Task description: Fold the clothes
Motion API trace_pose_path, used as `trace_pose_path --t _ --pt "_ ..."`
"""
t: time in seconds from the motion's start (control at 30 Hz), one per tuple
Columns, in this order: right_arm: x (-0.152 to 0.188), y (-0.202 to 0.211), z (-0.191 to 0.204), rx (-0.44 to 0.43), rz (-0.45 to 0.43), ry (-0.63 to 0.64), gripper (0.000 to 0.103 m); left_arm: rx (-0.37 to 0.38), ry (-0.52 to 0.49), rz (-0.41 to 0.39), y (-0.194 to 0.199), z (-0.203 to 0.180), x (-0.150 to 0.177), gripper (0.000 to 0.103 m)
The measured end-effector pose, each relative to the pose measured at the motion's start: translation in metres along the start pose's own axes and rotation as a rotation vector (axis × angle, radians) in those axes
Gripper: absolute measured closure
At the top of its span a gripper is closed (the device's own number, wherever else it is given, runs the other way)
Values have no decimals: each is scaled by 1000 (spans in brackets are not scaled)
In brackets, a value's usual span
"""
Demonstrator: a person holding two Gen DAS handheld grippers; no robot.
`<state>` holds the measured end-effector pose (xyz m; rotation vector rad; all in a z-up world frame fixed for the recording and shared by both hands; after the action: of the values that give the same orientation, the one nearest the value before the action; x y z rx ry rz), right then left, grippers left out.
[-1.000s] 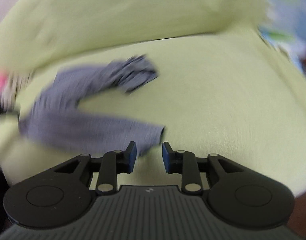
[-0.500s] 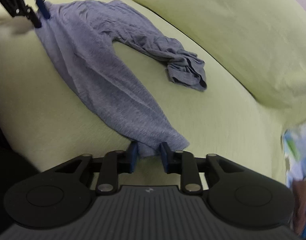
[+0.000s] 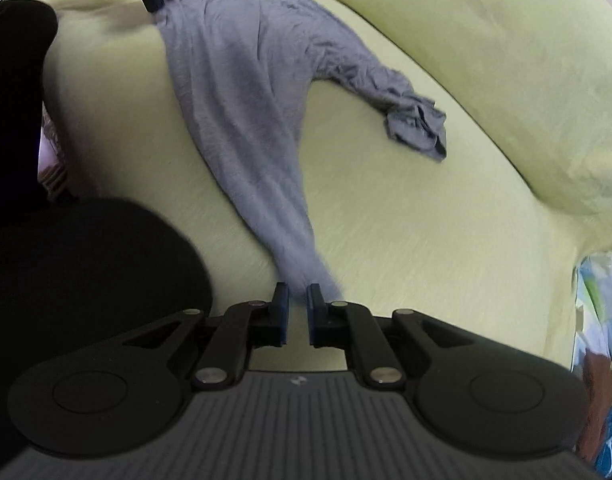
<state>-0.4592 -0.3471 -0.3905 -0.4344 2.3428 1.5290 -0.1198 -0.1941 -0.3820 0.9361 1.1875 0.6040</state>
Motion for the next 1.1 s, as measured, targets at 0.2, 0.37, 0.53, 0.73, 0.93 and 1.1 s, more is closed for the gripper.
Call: trace_pose_path --t 0.2,0.37,0.53,0.73,0.93,1.1 --pt "-6 2 -28 9 -37 -224 85 -20 47 -47 8 -1 -7 103" --pt "-11 -15 -48 -17 -54 -359 83 -37 78 -114 -4 0 -40 98" --pt "-25 -36 -59 -34 -71 -396 79 -44 84 -182 -30 10 -99 83" --pt "-50 -61 -93 -25 -106 -451 76 -34 55 -229 -76 37 -179 70" --pt "-88 -102 -124 -37 -138 -442 73 -8 57 -196 -124 65 -223 70" --pt "-108 -128 -136 -58 -132 -412 71 -7 60 -177 -143 78 -232 70"
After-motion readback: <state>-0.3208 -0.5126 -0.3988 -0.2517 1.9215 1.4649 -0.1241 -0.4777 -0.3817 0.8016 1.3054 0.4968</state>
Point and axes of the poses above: each gripper's, at about its wrist camera, not at the fingertips, and y roughly against the way its jaws point, z to its left, x to its underside, the point moved 3 cm from there along -y, roughly the way its jaws point
